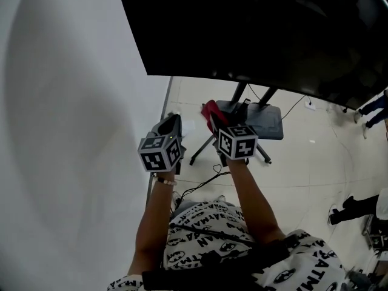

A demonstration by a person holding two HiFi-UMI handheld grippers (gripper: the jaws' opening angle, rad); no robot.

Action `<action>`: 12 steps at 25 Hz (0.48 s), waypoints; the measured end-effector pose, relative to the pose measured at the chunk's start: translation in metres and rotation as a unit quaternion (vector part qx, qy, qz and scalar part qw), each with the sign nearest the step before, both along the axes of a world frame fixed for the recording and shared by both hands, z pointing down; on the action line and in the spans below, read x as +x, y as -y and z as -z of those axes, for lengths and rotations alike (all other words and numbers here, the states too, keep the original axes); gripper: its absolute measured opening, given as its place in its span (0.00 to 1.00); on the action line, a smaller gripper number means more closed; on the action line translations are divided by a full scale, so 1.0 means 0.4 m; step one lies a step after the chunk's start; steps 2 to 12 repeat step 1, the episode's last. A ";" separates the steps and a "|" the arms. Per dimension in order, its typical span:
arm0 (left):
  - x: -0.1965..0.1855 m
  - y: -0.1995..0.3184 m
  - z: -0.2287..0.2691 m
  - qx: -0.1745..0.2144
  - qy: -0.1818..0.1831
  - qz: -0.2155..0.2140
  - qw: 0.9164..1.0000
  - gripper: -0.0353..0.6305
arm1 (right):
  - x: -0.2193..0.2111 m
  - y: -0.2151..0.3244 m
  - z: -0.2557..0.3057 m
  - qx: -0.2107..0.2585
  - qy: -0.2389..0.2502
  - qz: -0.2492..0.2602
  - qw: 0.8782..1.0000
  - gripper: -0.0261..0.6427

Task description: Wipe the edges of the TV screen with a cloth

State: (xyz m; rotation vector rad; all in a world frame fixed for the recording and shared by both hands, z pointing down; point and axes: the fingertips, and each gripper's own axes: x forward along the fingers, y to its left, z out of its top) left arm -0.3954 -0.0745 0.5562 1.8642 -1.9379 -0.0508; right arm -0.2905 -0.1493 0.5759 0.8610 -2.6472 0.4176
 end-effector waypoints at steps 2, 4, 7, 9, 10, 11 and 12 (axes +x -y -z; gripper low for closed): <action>0.005 0.003 -0.001 0.000 0.000 0.000 1.000 0.06 | 0.002 0.000 -0.001 0.000 0.001 0.002 1.000 0.15; 0.005 0.003 -0.001 0.000 0.000 0.000 1.000 0.06 | 0.002 0.000 -0.001 0.000 0.001 0.002 1.000 0.15; 0.005 0.003 -0.001 0.000 0.000 0.000 1.000 0.06 | 0.002 0.000 -0.001 0.000 0.001 0.002 1.000 0.15; 0.005 0.003 -0.001 0.000 0.000 0.000 1.000 0.06 | 0.002 0.000 -0.001 0.000 0.001 0.002 1.000 0.15; 0.005 0.003 -0.001 0.000 0.000 0.000 1.000 0.06 | 0.002 0.000 -0.001 0.000 0.001 0.002 1.000 0.15; 0.005 0.003 -0.001 0.000 0.000 0.000 1.000 0.06 | 0.002 0.000 -0.001 0.000 0.001 0.002 1.000 0.15; 0.005 0.003 -0.001 0.000 0.000 0.000 1.000 0.06 | 0.002 0.000 -0.001 0.000 0.001 0.002 1.000 0.15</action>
